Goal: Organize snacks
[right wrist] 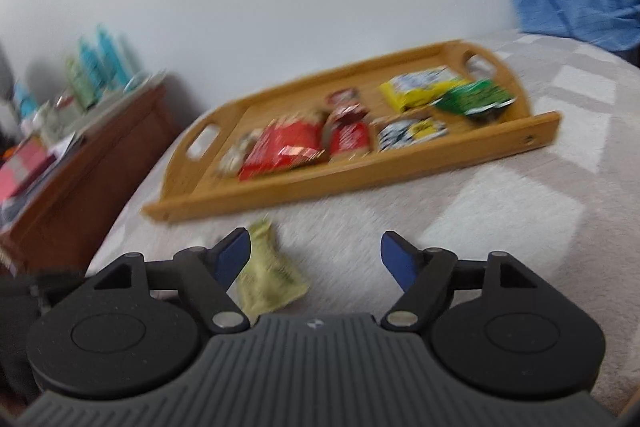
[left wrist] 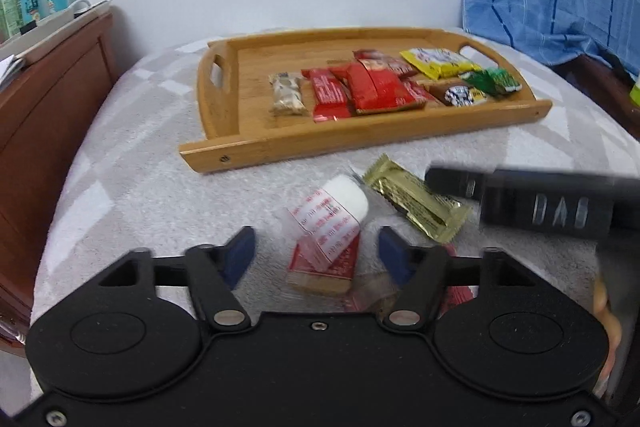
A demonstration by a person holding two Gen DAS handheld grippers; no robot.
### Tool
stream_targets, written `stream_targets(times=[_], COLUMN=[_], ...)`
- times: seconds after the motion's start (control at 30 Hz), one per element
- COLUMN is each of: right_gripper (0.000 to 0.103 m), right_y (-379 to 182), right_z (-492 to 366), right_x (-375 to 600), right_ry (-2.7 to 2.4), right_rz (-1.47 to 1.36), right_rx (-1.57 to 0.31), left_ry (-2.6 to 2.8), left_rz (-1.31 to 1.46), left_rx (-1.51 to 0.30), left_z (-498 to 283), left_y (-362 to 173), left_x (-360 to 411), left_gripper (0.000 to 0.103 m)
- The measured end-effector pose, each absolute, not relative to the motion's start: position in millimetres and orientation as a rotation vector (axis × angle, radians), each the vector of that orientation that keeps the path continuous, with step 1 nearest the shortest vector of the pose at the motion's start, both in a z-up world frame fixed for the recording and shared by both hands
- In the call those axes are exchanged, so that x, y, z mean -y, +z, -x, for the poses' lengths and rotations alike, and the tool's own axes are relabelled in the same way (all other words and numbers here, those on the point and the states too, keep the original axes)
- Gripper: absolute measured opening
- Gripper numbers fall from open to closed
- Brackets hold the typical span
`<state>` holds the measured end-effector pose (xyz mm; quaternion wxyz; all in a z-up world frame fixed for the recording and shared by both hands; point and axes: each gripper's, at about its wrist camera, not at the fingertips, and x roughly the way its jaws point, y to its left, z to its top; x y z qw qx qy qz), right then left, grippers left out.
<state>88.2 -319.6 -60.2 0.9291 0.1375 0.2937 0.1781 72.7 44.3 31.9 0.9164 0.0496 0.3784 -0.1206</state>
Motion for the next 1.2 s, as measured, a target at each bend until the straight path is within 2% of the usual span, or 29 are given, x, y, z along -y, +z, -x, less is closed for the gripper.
stream_targets(times=[0.13,0.23,0.33,0.43,0.5,0.53,0.7,0.77,0.93,1.0,1.03,1.07,1.13,1.2], right_gripper=[0.083,0.083,0.083,0.083,0.083,0.083,0.083,0.083,0.082,0.082,0.082,0.082,0.072,0.067], right_y=[-63.6,-62.5,-60.1,-57.5,-57.5,-57.9,-59.7,-59.8,-61.2,-60.7,-60.6,-60.6,-60.7,-60.3], right_z=[-85.3,-87.0,-87.4,-88.4,-89.7,-90.0,-87.6,-86.0,-86.3,-86.5,-86.6,-86.7,-87.4,-88.6], right_x=[312.4,313.0,321.4,329.9,332.3,332.3,320.6,312.9,301.5,300.1,299.7,299.1,297.2,293.9], right_ry=[0.387,0.380,0.350,0.334,0.333,0.336,0.368,0.387,0.420,0.425,0.426,0.428,0.438,0.464], right_rz=[-0.247,-0.237,-0.250,-0.275,-0.286,-0.286,-0.231,-0.192,-0.162,-0.156,-0.153,-0.151,-0.146,-0.142], right_rx=[-0.622,-0.623,-0.620,-0.613,-0.617,-0.621,-0.629,-0.624,-0.625,-0.622,-0.623,-0.624,-0.626,-0.632], left_ry=[-0.252,-0.261,-0.278,-0.309,-0.325,-0.324,-0.307,-0.300,-0.269,-0.255,-0.251,-0.250,-0.247,-0.233], left_rz=[-0.181,-0.171,-0.154,-0.148,-0.142,-0.135,-0.083,-0.084,-0.087,-0.073,-0.064,-0.050,-0.035,-0.036], left_rx=[-0.756,-0.754,-0.746,-0.762,-0.801,-0.820,-0.813,-0.813,-0.808,-0.802,-0.797,-0.785,-0.778,-0.774], left_z=[-72.2,-75.1,-80.2,-87.8,-93.7,-96.5,-99.1,-100.9,-103.2,-102.9,-102.7,-102.0,-102.7,-104.7], left_y=[31.5,32.4,35.8,36.2,31.6,29.6,33.3,35.6,41.1,44.1,46.0,48.5,51.4,51.2], left_x=[-40.6,-40.4,-41.0,-38.1,-35.1,-34.6,-39.5,-41.0,-45.8,-49.3,-51.4,-54.2,-57.9,-59.3], left_gripper=[0.071,0.064,0.062,0.053,0.043,0.034,0.032,0.018,0.021,0.035,0.047,0.049,0.052,0.055])
